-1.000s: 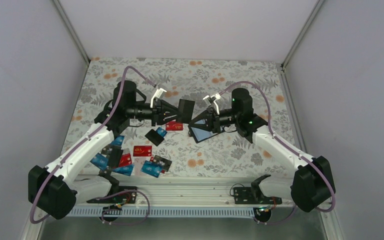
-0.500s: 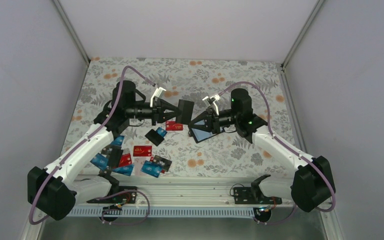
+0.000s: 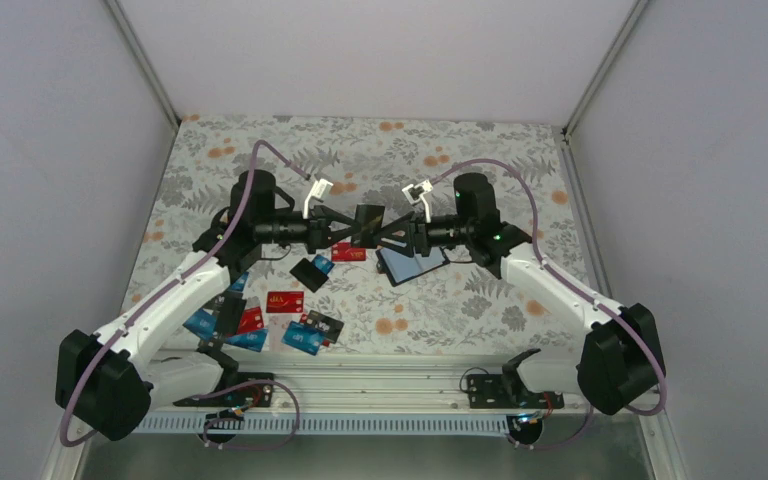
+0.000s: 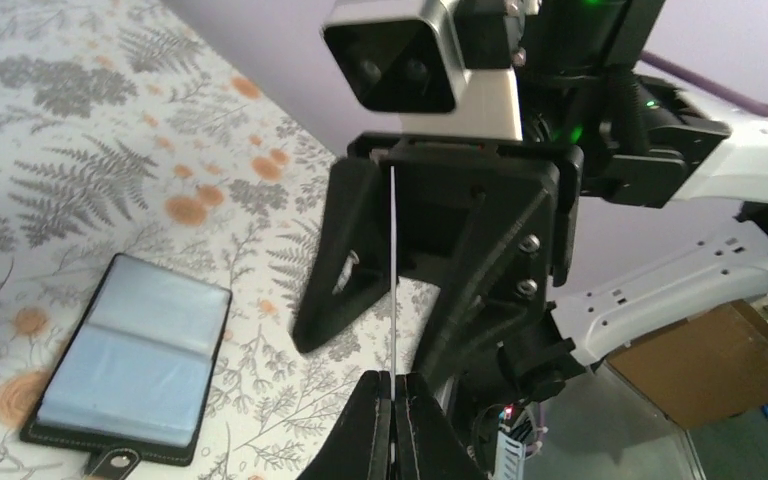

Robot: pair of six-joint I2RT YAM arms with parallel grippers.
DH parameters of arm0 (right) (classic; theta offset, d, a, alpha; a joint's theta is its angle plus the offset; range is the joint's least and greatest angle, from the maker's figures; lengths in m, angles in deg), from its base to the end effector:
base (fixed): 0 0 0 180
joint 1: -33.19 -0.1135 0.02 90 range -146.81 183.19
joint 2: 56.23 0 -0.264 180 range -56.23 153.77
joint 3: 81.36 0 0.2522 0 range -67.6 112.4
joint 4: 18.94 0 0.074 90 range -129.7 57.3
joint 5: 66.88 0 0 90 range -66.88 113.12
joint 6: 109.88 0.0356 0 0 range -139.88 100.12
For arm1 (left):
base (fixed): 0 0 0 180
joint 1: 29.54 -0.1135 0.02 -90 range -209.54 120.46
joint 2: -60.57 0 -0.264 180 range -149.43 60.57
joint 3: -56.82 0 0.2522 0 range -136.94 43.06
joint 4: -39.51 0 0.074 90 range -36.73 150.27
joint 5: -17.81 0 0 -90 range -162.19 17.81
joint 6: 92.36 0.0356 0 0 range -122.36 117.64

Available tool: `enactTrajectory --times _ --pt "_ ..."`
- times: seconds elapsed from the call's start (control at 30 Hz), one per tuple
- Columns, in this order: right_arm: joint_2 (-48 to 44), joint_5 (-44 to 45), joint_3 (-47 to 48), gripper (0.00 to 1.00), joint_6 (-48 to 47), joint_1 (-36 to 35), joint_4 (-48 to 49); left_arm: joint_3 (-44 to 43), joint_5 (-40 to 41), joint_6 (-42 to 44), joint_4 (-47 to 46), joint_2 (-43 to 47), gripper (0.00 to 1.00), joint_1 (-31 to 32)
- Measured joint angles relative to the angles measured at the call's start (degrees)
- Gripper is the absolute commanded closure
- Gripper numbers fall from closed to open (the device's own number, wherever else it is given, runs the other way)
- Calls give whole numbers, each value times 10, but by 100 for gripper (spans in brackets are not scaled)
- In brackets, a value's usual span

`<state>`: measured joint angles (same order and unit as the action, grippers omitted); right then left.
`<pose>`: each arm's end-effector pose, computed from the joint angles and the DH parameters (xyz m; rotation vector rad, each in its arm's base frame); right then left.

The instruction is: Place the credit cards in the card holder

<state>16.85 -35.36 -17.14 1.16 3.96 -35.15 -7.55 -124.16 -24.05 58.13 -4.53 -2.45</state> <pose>0.2262 0.1614 0.2880 -0.8557 1.9494 1.5583 0.2112 -0.1395 0.3180 0.7538 1.8888 -1.4158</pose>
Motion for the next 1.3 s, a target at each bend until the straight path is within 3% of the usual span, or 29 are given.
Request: enactTrajectory --times 0.1,0.33,0.53,0.93,1.3 --pt "10 70 5 44 10 13 -32 12 26 -10 -2 -6 98 7" --pt "46 235 5 44 43 75 -88 15 77 -45 -27 -60 98 41" --pt "77 314 -14 45 66 115 -107 5 124 -77 -36 -126 98 70" --pt "146 367 -38 47 85 132 -110 -63 196 -150 -49 -281 98 119" --pt "199 389 -67 63 94 141 -83 -113 212 -191 -39 -381 98 126"
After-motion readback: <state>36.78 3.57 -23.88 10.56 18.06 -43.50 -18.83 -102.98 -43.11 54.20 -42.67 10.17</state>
